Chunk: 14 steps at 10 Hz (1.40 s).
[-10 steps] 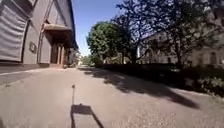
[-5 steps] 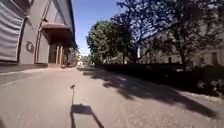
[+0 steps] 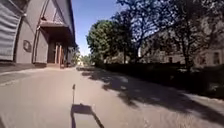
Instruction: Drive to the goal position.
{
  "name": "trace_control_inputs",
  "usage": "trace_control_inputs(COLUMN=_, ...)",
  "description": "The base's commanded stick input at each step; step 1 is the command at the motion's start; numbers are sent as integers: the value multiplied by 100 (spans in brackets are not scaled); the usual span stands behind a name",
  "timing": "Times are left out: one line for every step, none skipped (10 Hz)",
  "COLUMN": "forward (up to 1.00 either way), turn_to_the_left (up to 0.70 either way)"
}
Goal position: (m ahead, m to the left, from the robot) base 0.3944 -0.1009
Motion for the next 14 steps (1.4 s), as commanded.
trace_control_inputs(forward=70, turn_to_the_left=-1)
trace_control_inputs(forward=70, turn_to_the_left=-1)
trace_control_inputs(forward=70, turn_to_the_left=-1)
trace_control_inputs(forward=70, turn_to_the_left=-1)
trace_control_inputs(forward=70, turn_to_the_left=-1)
trace_control_inputs(forward=70, turn_to_the_left=-1)
trace_control_inputs(forward=70, turn_to_the_left=-1)
trace_control_inputs(forward=70, turn_to_the_left=-1)
trace_control_inputs(forward=70, turn_to_the_left=-1)
trace_control_inputs(forward=70, turn_to_the_left=-1)
trace_control_inputs(forward=70, turn_to_the_left=-1)
trace_control_inputs(forward=51, turn_to_the_left=-1)
trace_control_inputs(forward=16, turn_to_the_left=0)
trace_control_inputs(forward=0, turn_to_the_left=0)
